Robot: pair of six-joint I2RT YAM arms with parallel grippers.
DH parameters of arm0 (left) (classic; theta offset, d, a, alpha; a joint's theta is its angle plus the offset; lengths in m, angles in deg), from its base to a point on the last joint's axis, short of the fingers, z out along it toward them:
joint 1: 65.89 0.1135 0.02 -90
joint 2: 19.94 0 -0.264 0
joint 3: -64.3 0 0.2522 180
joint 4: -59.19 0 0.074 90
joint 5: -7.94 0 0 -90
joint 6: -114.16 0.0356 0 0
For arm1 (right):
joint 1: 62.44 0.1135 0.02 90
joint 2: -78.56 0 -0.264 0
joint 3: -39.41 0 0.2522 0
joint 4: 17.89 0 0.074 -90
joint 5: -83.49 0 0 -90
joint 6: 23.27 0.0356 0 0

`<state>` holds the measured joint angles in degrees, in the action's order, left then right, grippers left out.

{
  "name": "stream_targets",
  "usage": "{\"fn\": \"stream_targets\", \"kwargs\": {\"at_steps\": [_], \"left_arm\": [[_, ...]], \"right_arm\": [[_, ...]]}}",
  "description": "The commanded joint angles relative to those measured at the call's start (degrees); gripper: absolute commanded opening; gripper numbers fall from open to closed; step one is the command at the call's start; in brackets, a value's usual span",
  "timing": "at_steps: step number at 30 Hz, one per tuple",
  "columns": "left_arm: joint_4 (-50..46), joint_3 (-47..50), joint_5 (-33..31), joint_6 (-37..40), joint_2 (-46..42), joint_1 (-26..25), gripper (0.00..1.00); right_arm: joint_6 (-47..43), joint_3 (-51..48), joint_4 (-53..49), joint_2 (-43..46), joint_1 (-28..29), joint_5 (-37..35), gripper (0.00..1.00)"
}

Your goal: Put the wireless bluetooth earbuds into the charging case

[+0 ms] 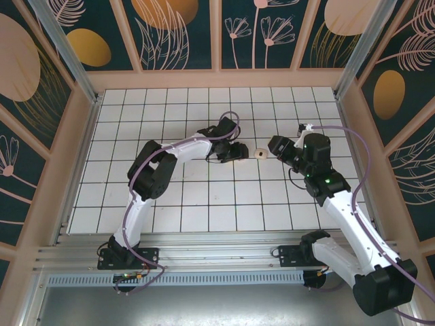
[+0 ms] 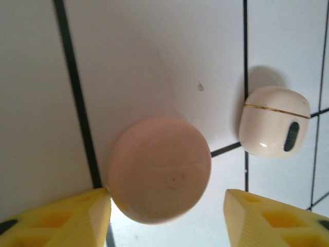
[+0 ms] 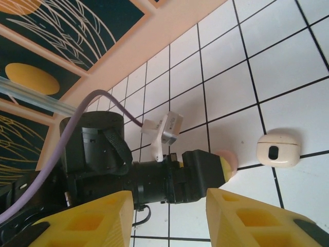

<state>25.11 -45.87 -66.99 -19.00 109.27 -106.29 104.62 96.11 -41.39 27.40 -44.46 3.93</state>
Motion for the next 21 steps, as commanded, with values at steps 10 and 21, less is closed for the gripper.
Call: {"fn": "stream_targets", "kwargs": {"at_steps": [10, 21], "left_arm": [[-3.98, 12.92, -25.37, 10.54, -27.65, 5.99, 0.98], [31.06, 55.99, -52.83, 24.18, -59.59, 20.06, 0.98]], "right_arm": [[-10.59, -8.59, 10.26, -0.61, -1.55, -14.39, 0.83], [-29.23, -22.77, 39.88, -9.91, -11.2, -18.41, 0.99]]}}
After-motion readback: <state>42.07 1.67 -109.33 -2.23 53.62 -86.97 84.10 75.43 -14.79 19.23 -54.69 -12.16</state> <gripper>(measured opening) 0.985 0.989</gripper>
